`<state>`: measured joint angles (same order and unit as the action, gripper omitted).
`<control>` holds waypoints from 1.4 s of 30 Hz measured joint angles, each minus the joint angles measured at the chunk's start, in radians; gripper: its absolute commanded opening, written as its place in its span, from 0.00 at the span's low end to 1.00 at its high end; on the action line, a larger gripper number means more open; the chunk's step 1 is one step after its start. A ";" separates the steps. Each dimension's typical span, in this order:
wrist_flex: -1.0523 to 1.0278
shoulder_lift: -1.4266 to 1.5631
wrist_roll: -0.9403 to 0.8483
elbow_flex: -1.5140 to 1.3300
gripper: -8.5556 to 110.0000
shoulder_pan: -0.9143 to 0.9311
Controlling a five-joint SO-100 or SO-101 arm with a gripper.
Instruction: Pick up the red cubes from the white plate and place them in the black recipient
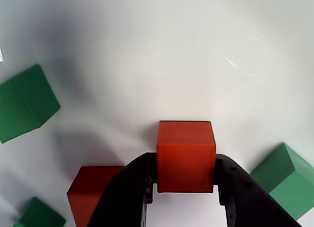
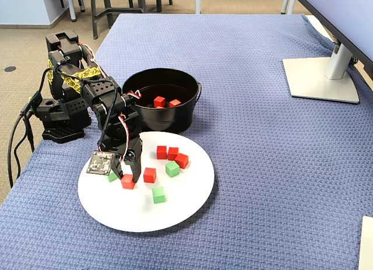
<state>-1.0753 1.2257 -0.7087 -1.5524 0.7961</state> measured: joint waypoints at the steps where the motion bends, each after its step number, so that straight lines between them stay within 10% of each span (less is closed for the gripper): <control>1: 0.000 0.009 0.012 0.000 0.07 0.000; 12: -0.101 0.373 0.187 0.000 0.07 -0.066; 27: -0.270 0.687 0.449 -0.049 0.08 -0.709; 30: -0.270 0.718 0.474 -0.097 0.42 -0.845; 32: -0.290 0.723 0.474 -0.103 0.46 -0.914; 42: -0.339 0.658 0.350 -0.011 0.38 -0.618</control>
<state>-1.4143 1.8837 -0.3590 -1.5631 0.1779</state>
